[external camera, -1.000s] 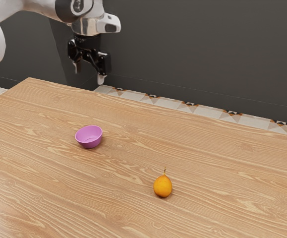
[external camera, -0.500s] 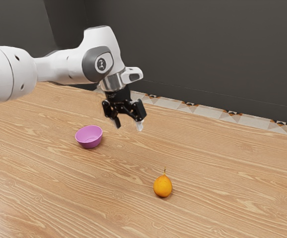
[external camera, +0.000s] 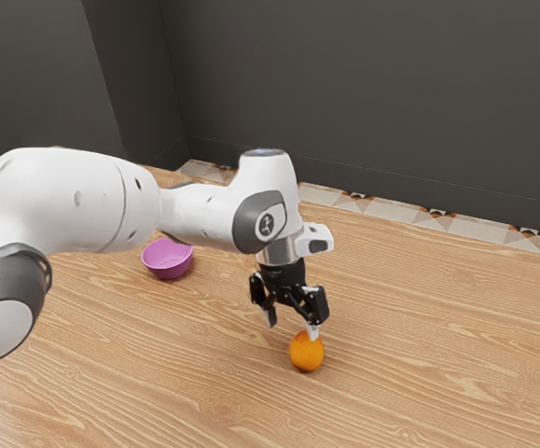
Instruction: Place the pear in the bowl.
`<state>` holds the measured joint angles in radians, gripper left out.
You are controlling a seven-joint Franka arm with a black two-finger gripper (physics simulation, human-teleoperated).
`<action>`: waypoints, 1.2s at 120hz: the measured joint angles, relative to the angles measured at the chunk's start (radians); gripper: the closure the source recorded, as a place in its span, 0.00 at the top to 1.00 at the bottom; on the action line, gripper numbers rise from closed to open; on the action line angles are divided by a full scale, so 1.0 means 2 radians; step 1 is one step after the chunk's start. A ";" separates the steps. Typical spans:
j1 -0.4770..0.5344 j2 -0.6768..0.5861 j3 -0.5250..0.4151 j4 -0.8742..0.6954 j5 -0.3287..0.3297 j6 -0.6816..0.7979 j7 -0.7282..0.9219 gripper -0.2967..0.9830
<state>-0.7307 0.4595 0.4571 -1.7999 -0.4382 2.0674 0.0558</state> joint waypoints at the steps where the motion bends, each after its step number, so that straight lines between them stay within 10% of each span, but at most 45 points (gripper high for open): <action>1: 0.001 0.002 -0.001 0.000 0.000 0.002 0.000 0.77; 144: 0.045 0.051 -0.060 0.020 0.000 0.032 0.001 0.59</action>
<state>-0.6411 0.5610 0.3372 -1.7603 -0.4384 2.1324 0.0580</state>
